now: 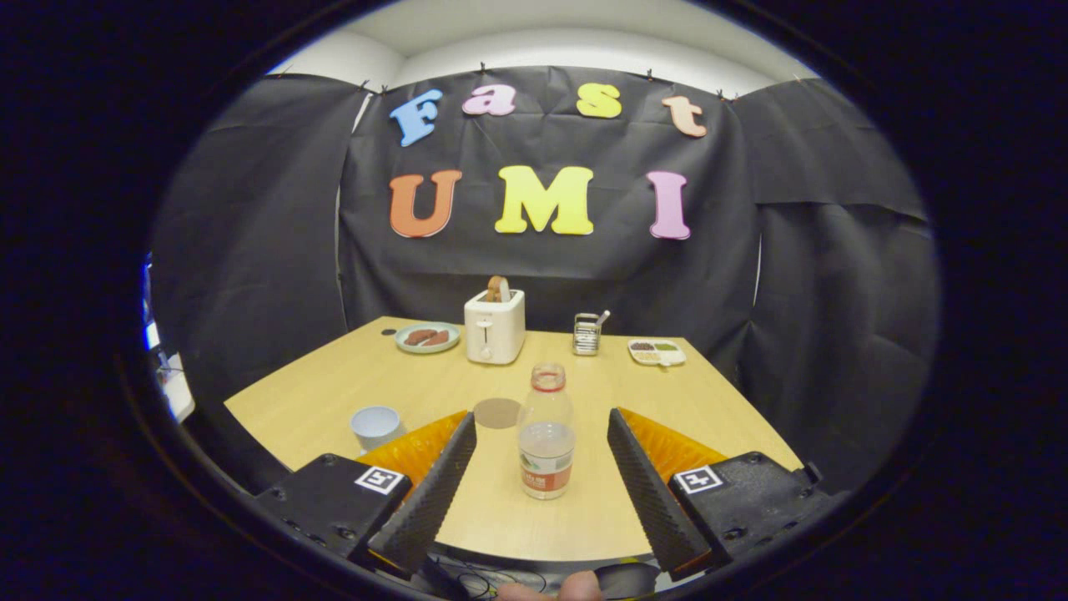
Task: Take the bottle from table, then pour the juice into the cup, finally place the bottle on the coaster
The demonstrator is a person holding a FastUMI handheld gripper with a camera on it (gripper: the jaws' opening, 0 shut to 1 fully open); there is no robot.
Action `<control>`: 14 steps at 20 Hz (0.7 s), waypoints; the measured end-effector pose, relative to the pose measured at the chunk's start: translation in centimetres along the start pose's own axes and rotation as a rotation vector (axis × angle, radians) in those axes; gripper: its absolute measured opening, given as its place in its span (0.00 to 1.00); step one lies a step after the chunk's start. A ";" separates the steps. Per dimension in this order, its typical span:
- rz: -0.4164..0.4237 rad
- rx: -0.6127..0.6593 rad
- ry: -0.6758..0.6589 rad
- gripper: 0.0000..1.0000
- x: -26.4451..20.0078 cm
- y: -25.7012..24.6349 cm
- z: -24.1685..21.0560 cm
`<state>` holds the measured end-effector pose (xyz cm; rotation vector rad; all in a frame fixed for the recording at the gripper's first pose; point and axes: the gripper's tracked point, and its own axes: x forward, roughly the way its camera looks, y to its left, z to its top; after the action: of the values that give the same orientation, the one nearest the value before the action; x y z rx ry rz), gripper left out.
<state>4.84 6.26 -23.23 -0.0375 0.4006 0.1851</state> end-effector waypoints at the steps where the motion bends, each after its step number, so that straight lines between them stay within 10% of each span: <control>1: 0.004 0.000 0.012 1.00 0.5 0.2 -0.8; 14: -0.047 0.075 0.074 1.00 9.1 -1.3 -7.3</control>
<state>10.54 5.98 -33.55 0.0196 0.4797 0.1222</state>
